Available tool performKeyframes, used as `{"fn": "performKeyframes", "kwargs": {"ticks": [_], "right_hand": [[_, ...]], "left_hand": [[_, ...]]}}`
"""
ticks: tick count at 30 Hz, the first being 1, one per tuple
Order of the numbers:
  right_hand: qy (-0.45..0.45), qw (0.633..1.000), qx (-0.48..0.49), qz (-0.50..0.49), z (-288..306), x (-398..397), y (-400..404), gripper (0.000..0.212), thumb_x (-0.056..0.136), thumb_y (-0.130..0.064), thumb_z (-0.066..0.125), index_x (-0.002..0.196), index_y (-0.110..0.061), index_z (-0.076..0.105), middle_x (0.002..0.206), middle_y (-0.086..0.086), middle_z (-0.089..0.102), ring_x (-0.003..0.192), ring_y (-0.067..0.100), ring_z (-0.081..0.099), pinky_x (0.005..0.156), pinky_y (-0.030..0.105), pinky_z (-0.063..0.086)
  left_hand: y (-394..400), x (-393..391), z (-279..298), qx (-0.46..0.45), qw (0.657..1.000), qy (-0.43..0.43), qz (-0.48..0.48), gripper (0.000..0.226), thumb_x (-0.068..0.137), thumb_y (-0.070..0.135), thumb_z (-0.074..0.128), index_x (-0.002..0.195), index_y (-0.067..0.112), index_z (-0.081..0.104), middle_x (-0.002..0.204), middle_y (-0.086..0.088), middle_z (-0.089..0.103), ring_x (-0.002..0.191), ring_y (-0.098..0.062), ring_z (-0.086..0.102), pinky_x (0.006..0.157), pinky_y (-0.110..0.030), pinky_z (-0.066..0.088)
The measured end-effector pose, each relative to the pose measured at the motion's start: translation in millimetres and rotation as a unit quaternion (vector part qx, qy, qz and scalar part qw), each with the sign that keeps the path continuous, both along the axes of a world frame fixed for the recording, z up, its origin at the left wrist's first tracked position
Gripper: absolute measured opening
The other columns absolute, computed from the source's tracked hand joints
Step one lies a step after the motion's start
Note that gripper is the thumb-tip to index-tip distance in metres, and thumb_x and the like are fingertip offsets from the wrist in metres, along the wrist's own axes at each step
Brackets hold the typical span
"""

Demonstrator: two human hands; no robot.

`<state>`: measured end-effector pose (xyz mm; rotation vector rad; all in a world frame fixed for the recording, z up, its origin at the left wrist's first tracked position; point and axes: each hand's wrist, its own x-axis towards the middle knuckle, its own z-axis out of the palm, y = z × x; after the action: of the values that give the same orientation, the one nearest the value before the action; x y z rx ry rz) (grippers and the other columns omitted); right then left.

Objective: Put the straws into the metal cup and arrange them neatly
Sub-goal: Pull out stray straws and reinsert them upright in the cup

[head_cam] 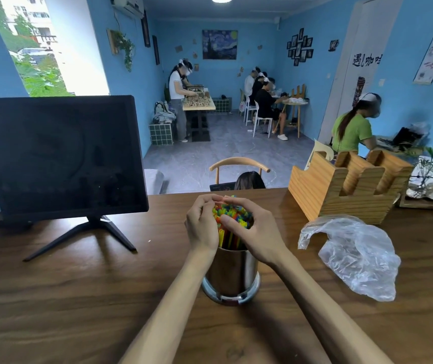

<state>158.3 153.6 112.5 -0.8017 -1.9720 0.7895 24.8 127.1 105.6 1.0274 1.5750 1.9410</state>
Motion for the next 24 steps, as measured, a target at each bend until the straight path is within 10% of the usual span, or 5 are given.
{"fn": "performKeyframes", "kwargs": {"ticks": [9,24], "right_hand": [[0.003,0.998,-0.053,0.024,2,-3,9,0.028,0.104,-0.041,0.045,0.123,-0.046,0.066,0.138,-0.021,0.061,0.125,0.0,0.056,0.105,0.04,0.051],[0.101,0.984,-0.128,0.076,7,28,29,0.022,0.104,-0.023,0.055,0.117,-0.03,0.071,0.129,-0.018,0.066,0.12,0.002,0.062,0.099,0.033,0.055]], "left_hand": [[-10,-6,7,0.026,0.995,-0.057,-0.073,0.026,0.098,0.004,0.051,0.092,0.02,0.07,0.098,0.001,0.073,0.099,-0.017,0.069,0.084,-0.028,0.056],[-31,-31,15,-0.033,0.97,0.214,-0.107,0.023,0.093,0.031,0.063,0.113,0.032,0.075,0.119,0.016,0.068,0.116,-0.002,0.061,0.1,-0.041,0.053]]}}
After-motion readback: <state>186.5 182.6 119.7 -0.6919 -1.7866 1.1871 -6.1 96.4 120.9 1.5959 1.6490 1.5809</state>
